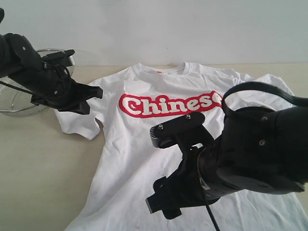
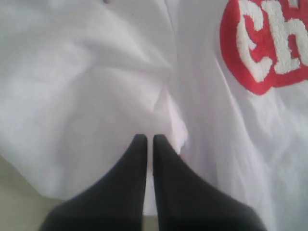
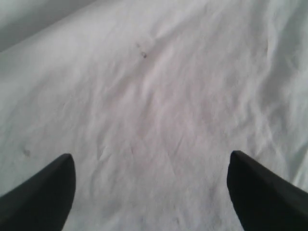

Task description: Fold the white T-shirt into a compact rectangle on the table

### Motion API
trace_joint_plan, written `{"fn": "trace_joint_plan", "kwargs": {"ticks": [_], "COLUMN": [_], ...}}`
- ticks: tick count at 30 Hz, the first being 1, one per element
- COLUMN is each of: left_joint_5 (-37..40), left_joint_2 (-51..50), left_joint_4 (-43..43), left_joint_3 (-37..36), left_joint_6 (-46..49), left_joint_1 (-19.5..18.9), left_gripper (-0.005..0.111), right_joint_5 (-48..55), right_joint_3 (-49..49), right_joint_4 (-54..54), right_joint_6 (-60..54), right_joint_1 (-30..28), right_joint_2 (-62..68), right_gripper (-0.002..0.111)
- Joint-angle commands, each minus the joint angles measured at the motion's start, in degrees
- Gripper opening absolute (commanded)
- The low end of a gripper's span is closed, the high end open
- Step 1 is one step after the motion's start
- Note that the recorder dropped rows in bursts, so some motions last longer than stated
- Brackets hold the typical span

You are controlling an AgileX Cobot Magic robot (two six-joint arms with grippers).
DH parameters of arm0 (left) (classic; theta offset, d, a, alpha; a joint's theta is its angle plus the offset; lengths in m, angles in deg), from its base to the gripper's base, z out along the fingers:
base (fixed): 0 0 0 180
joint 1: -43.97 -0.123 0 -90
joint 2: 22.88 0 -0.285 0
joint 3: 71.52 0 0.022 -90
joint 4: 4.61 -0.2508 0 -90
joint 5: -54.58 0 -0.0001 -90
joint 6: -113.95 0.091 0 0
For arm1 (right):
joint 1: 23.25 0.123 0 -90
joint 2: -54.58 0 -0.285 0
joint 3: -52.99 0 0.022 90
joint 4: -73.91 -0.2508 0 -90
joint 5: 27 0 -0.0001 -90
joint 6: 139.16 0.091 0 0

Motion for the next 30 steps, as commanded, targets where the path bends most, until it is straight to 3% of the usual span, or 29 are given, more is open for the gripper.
{"fn": "trace_joint_plan", "kwargs": {"ticks": [1, 30], "left_joint_5": [0.6, 4.8], "left_joint_2": [-4.0, -7.9], "left_joint_4": [0.4, -6.6], "left_joint_3": [2.3, 3.0], "left_joint_6": [0.8, 0.2], "left_joint_1": [-0.2, -0.2], "left_gripper": [0.004, 0.004], "right_joint_5": [0.1, 1.5], "right_joint_3": [-0.2, -0.2], "right_joint_4": [-0.2, -0.5], "right_joint_6": [-0.3, -0.3], "right_joint_1": [0.0, 0.0], "right_joint_2": [-0.7, -0.7], "right_gripper": [0.077, 0.077]}}
